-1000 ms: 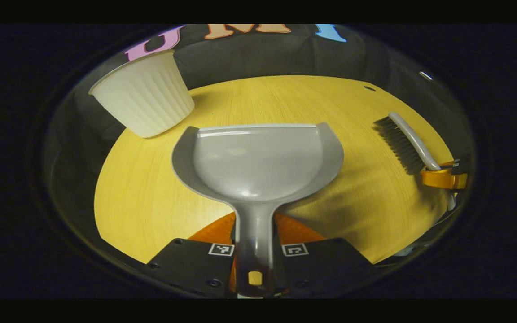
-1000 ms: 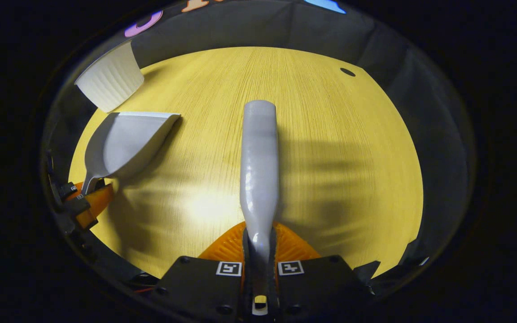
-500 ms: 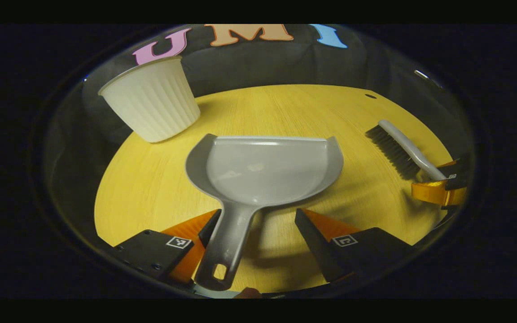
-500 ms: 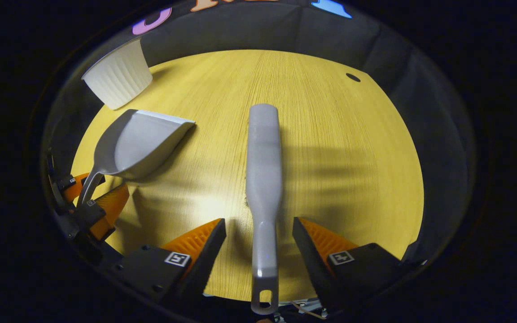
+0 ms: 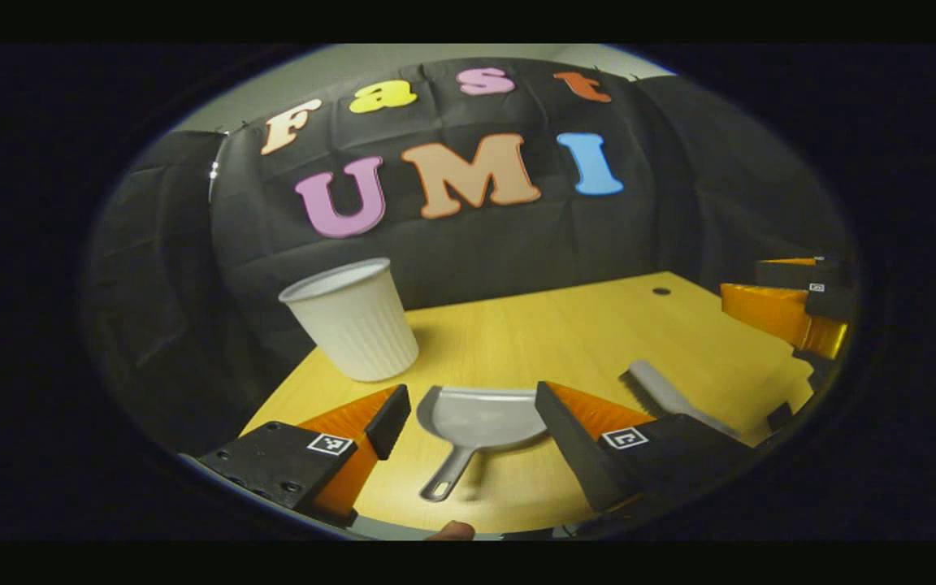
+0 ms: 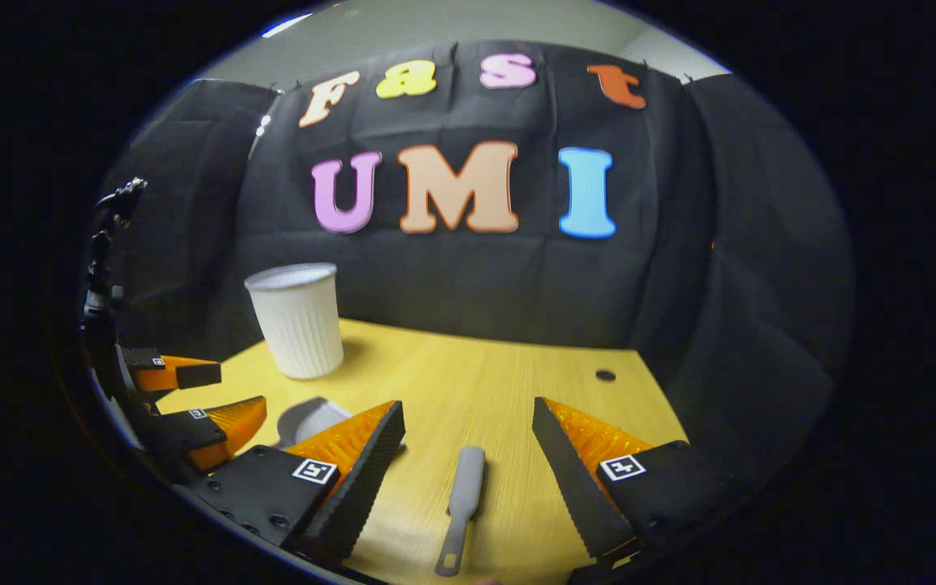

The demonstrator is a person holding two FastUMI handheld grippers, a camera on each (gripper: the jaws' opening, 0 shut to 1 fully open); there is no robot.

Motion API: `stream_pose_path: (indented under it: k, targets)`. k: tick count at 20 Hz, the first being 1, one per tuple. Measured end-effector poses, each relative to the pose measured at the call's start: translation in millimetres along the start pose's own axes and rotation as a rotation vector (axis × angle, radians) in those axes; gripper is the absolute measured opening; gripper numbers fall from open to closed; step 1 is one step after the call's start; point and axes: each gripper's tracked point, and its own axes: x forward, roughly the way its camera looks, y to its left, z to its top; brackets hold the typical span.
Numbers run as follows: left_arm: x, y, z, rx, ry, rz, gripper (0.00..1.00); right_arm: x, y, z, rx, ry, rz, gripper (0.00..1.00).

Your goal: Pick up the small broom and dustpan from the desktop, sweep the trash into the dustpan with the broom, and then empty the trash into the garbage bin.

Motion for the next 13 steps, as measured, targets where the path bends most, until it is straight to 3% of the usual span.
stream_pose_path:
  k: [3,6,12,13]
  targets:
    - [-13.9,-11.2,57.9,-0.028,-0.172,-0.011,0.94,-5.4,1.0,6.5,0.019,-0.138,0.009,1.00]
    - [-28.3,-24.0,97.0,-0.040,-0.300,-0.053,0.94,-8.1,1.4,11.4,0.025,-0.231,-0.030,1.00]
    - [-25.3,-9.7,121.2,-0.074,-0.352,-0.083,0.93,-35.3,-1.4,51.2,0.041,-0.338,-0.097,1.00]
    - [-25.9,-7.1,121.2,-0.076,-0.358,-0.085,1.00,-32.1,4.5,51.0,0.043,-0.343,-0.097,1.00]
